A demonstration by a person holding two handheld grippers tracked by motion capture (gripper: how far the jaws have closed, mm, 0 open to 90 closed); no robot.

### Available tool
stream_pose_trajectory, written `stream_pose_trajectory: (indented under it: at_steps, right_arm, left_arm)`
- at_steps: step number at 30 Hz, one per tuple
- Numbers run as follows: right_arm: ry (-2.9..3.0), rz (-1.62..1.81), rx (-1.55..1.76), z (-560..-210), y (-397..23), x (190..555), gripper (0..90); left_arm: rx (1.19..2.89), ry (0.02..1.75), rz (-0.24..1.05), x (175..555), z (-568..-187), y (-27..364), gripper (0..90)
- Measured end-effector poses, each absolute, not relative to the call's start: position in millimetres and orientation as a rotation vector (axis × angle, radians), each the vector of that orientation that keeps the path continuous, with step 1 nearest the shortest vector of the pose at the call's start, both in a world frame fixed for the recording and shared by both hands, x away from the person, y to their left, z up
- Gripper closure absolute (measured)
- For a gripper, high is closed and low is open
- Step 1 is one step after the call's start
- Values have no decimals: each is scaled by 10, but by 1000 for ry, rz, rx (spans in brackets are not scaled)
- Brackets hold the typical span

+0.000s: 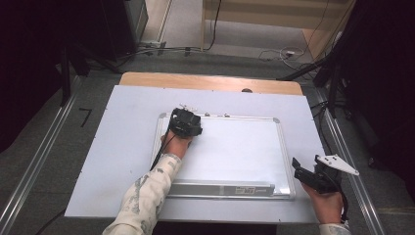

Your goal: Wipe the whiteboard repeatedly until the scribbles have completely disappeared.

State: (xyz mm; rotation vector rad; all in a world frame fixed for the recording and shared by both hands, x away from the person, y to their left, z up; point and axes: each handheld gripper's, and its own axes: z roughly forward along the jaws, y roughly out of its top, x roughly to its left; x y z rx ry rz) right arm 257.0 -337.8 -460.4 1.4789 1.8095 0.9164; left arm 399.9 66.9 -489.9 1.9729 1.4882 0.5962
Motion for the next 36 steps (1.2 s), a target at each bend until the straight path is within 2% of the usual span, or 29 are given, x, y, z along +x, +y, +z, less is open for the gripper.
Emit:
stream_pose_trajectory:
  at_steps: [10, 18, 36]
  right_arm:
    - [1811, 918, 1485, -4606, -3383, 2568, 185]
    - [1808, 917, 1489, -4608, -3383, 2574, 184]
    - [1814, 913, 1482, -4608, -3370, 2576, 184]
  left_arm:
    - [1959, 1503, 607, 4007, -4903, 685, 404]
    - [1955, 1527, 569, 4014, -4858, 765, 405]
    - [1880, 1501, 595, 3866, -4518, 851, 404]
